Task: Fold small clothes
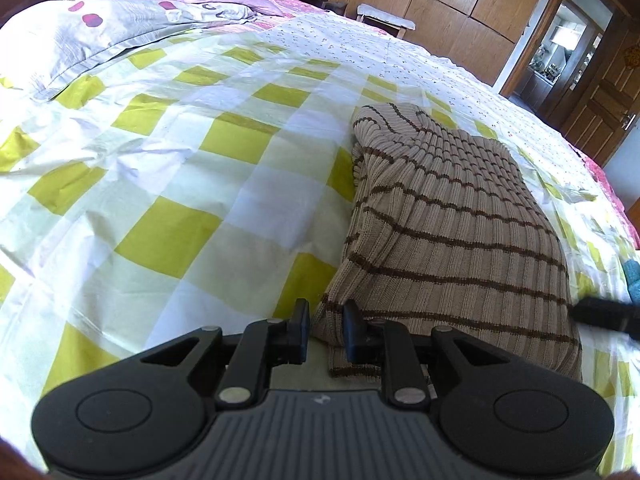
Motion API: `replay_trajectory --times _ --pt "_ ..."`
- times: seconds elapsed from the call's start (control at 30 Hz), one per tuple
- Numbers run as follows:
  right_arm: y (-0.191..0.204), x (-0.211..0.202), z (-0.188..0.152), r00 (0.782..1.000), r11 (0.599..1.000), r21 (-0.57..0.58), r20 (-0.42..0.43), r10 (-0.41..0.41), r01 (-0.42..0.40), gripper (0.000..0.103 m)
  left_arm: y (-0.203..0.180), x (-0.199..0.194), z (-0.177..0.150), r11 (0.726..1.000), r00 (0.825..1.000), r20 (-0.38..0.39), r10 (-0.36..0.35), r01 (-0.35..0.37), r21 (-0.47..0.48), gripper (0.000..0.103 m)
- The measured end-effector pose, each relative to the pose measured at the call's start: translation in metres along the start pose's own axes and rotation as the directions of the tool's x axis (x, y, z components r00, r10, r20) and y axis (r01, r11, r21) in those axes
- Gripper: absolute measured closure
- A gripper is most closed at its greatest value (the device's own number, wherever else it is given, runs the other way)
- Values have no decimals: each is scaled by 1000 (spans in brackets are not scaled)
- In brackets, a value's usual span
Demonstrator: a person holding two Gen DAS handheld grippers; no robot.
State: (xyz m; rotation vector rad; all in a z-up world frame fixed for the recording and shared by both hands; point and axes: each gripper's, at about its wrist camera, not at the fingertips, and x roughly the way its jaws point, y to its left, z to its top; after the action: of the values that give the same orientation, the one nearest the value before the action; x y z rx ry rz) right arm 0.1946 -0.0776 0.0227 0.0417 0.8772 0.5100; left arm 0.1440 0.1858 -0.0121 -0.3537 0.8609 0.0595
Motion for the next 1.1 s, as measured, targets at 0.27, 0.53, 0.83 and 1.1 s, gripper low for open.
replay_trajectory --times 0.27,0.53,0.83,1.1 --pt "-48 51 -12 964 866 436 20 263 -246 44 2 1 0 1000 1000 -5 -8 8 -15 75" --pt "-58 38 -17 971 884 419 -18 237 -208 86 0 -4 -8 999 999 -27 -20 19 -34 75" --pt "-62 -18 -50 990 969 233 -98 105 -79 82 -43 -38 -57 994 995 -87 -45 53 90 70" --pt "-57 -65 -48 999 988 151 24 23 -27 75 -51 -84 -61 992 998 -21 -54 56 116 71"
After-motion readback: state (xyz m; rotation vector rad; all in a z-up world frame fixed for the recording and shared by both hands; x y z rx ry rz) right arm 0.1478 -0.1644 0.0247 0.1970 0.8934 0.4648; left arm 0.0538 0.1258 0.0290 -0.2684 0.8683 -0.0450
